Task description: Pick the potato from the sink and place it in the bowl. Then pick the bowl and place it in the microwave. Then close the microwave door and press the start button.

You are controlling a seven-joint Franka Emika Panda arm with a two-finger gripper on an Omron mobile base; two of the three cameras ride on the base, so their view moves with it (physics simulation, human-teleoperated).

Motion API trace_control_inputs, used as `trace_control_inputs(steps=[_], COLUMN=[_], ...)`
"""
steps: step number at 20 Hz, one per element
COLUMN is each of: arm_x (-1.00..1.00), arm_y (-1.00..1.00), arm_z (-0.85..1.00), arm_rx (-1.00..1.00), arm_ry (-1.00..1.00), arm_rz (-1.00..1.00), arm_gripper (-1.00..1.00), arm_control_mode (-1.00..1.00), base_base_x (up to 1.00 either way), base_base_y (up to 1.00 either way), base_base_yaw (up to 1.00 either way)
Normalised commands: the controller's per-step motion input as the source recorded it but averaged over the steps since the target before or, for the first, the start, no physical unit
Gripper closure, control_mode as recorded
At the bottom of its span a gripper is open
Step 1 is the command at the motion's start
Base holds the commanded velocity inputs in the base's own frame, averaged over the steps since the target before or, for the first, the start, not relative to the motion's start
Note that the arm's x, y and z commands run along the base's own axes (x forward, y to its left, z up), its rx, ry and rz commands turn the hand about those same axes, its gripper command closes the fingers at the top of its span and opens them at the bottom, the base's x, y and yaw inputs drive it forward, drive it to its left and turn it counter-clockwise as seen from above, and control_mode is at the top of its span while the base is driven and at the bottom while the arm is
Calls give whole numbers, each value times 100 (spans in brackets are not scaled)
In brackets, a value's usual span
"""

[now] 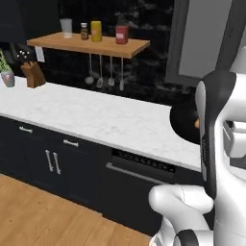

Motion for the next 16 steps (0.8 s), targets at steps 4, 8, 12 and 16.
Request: trace_control_inputs(steps=[4,8,12,16], arm_x=[0,0,0,0], arm_y=[0,0,0,0], arm_z=[0,0,0,0], arm_rx=[0,0,0,0], arm_ry=[0,0,0,0], arm_rz=[0,0,0,0], arm_gripper=[100,100,100,100], arm_control_mode=[100,100,100,100], base_base_x=[8,8,9,5], base_base_y=[18,19,11,0], base_base_yaw=[78,79,87,95])
